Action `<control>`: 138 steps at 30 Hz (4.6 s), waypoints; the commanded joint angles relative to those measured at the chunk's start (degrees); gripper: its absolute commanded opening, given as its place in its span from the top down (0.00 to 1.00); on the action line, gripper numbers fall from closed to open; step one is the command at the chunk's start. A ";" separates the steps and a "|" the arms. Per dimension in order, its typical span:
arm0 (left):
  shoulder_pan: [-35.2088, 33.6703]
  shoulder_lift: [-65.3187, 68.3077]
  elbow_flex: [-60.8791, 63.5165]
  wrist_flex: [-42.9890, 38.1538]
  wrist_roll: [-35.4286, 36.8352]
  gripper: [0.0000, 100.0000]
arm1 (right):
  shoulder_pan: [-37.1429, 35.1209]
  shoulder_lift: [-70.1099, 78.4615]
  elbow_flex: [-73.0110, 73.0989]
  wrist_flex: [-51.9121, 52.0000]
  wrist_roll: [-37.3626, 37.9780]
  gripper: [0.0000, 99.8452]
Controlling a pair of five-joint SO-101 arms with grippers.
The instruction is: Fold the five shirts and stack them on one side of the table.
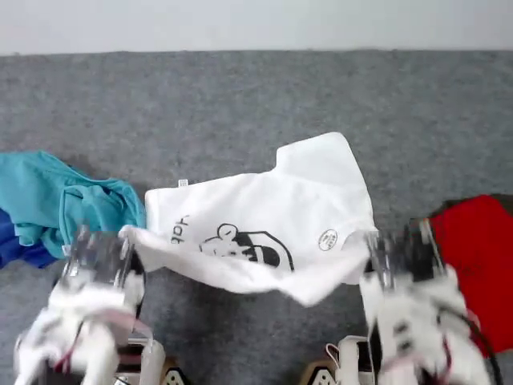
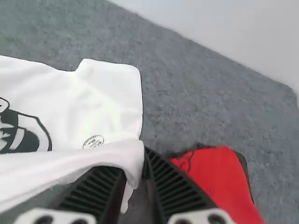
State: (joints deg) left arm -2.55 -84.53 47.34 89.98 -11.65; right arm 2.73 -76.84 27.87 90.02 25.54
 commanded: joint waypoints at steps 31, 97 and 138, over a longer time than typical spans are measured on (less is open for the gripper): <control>-0.62 72.35 -9.63 -43.08 -6.68 0.99 | -7.16 89.36 -33.14 -41.01 0.97 0.99; -9.14 88.97 -41.10 -18.02 -6.68 0.94 | 7.69 108.09 -72.09 13.14 4.13 0.79; -6.77 89.14 -48.66 -3.60 -6.68 0.94 | 2.59 105.89 -31.82 -2.77 5.54 0.99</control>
State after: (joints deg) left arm -9.76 5.14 1.01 85.85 -18.24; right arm 6.33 29.01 -1.67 84.75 30.37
